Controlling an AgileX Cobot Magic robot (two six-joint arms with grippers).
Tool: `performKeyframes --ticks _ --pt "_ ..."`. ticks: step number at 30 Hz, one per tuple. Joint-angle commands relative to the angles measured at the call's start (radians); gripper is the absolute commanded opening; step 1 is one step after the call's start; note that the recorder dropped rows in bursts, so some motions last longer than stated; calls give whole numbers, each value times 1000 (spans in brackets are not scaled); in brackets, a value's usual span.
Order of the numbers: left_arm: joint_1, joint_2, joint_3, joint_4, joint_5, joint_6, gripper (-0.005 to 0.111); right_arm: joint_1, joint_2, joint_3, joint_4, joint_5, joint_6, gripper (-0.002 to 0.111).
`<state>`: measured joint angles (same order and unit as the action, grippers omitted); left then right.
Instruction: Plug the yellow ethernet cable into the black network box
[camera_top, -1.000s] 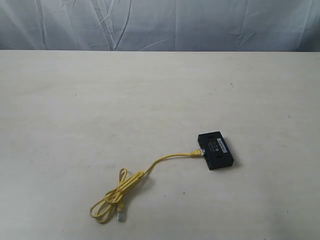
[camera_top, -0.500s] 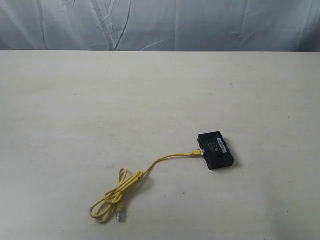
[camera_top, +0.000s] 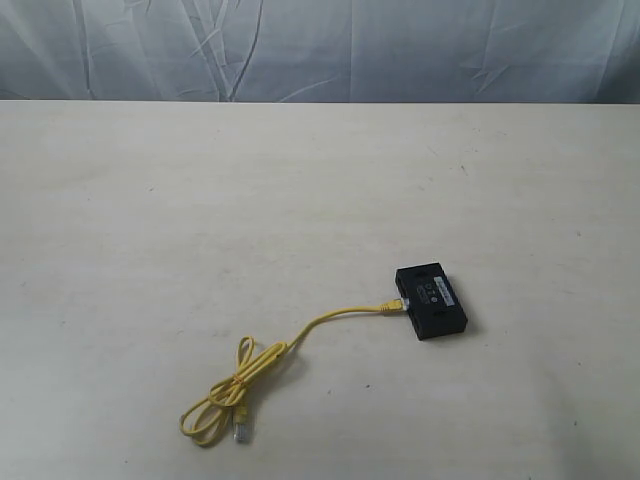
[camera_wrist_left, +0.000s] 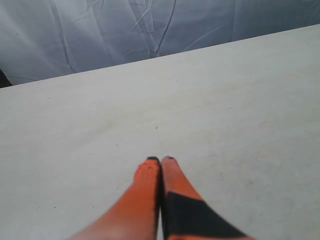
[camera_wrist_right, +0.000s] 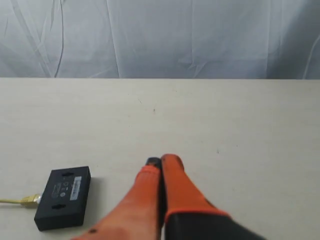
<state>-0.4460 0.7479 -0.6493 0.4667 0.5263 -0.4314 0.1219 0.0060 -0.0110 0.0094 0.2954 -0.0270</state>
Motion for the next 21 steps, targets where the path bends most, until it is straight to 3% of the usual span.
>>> performKeyframes --ticks 1,21 --pt "5 -5 4 5 -4 -7 0 -6 -6 11 2 7 0 -1" --pt "5 -5 4 5 -4 -7 0 -34 -6 11 0 7 0 -1"
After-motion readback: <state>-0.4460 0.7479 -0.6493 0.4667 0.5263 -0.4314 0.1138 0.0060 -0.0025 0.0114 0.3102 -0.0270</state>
